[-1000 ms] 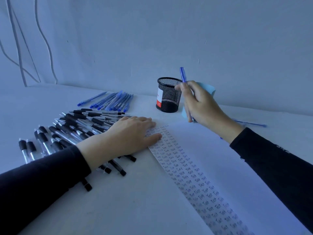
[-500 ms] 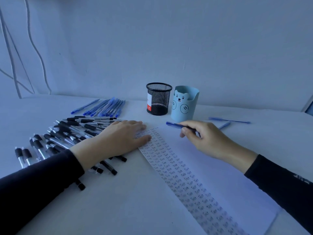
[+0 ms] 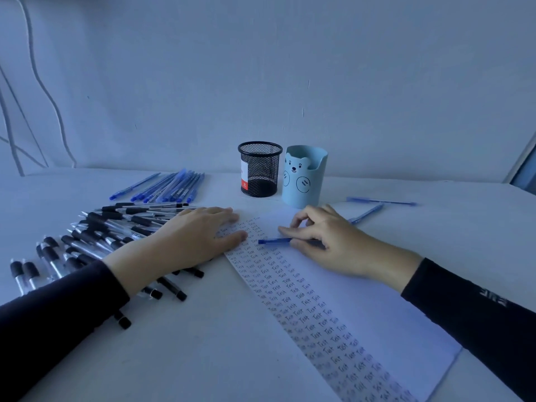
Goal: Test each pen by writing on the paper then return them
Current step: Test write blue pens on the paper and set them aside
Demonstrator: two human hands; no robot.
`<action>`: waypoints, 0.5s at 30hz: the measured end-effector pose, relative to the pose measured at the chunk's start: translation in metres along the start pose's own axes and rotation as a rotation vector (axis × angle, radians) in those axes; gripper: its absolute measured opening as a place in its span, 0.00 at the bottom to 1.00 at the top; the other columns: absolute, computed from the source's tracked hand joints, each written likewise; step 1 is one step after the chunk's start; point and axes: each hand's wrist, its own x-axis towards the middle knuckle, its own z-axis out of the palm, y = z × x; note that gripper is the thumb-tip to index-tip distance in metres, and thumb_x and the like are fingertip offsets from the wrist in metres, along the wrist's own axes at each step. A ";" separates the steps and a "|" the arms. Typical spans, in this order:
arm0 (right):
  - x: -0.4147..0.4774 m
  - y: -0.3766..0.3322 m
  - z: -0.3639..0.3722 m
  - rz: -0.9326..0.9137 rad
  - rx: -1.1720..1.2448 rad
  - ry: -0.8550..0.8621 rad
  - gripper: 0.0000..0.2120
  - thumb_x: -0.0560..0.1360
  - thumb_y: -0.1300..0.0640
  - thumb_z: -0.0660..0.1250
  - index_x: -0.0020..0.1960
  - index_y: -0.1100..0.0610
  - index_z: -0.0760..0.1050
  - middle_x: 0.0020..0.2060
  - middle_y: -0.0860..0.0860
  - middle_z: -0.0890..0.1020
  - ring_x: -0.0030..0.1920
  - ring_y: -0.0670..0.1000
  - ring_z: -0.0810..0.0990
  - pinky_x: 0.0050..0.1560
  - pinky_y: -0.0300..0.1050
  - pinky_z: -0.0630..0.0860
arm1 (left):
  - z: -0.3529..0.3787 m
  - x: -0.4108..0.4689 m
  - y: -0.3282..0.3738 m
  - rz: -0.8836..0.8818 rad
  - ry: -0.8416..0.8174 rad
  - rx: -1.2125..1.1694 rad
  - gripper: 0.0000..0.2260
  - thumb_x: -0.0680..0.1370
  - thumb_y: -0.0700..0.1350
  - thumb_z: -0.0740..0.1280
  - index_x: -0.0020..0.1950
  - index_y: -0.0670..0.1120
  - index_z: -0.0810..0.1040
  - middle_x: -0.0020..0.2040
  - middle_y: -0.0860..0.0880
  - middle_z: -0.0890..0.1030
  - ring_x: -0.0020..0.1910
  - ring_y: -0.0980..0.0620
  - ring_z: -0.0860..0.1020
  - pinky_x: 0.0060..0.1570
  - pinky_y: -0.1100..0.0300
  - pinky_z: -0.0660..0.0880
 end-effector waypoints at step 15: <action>-0.017 0.069 -0.063 0.337 -0.160 -0.093 0.14 0.79 0.65 0.63 0.55 0.53 0.84 0.55 0.51 0.78 0.57 0.40 0.66 0.55 0.34 0.60 | 0.012 0.012 0.031 0.304 0.273 -0.292 0.11 0.75 0.52 0.71 0.55 0.51 0.85 0.46 0.53 0.82 0.39 0.61 0.77 0.44 0.68 0.73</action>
